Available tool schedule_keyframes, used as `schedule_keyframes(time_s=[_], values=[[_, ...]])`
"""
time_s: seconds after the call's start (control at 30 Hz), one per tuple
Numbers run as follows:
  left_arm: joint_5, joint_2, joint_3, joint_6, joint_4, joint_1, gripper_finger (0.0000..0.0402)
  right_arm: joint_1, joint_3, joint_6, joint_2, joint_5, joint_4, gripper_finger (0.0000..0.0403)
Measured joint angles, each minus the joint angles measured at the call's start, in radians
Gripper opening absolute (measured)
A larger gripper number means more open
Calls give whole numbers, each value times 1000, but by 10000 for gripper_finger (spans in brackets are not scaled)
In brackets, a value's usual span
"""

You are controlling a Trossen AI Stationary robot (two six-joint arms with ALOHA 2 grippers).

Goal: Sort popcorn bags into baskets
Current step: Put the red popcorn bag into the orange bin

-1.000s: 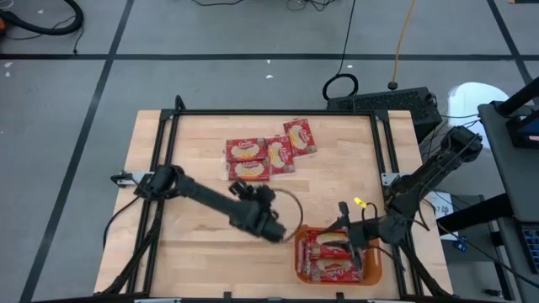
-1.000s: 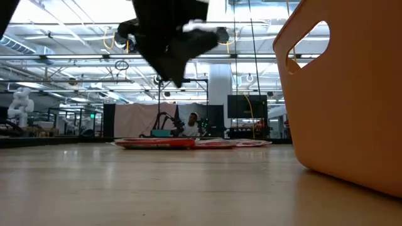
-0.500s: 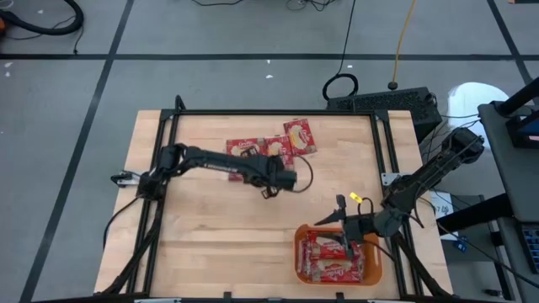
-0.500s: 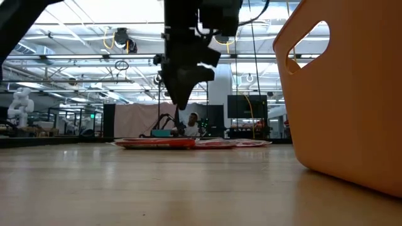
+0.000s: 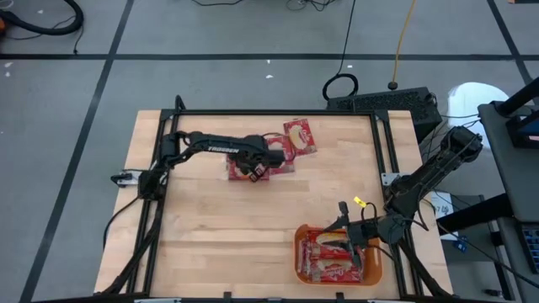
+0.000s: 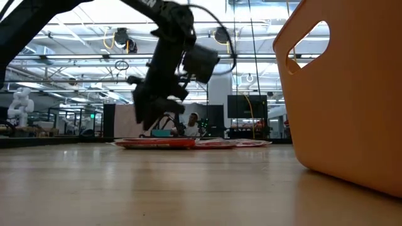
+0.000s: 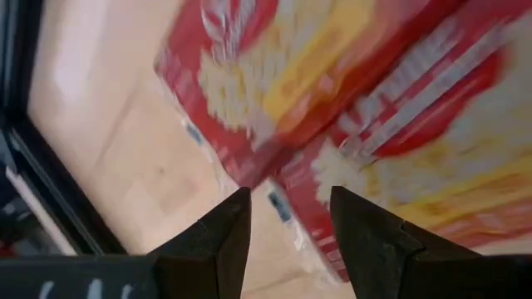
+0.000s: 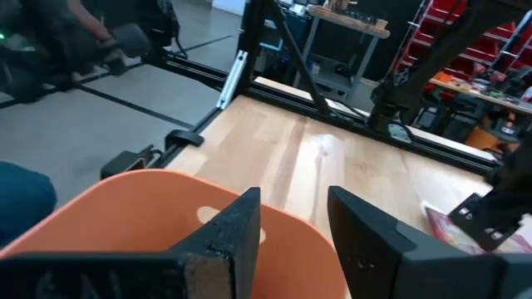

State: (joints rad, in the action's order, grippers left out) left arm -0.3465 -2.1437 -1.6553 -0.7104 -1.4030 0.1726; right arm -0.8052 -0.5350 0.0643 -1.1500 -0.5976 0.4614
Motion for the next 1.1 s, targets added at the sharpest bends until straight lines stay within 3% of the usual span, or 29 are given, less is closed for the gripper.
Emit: schedule_keyframes(time_s=[0.27, 0.93, 1.1], values=[[-71, -1, 138, -169, -84, -11, 170, -21, 0, 1, 0, -2, 1, 134], [-196, 2, 278, -39, 149, -18, 169, -12, -1, 26, 0, -3, 4, 134], [-247, 4, 310, -60, 184, -18, 139, -12, -1, 26, 0, -3, 5, 134]])
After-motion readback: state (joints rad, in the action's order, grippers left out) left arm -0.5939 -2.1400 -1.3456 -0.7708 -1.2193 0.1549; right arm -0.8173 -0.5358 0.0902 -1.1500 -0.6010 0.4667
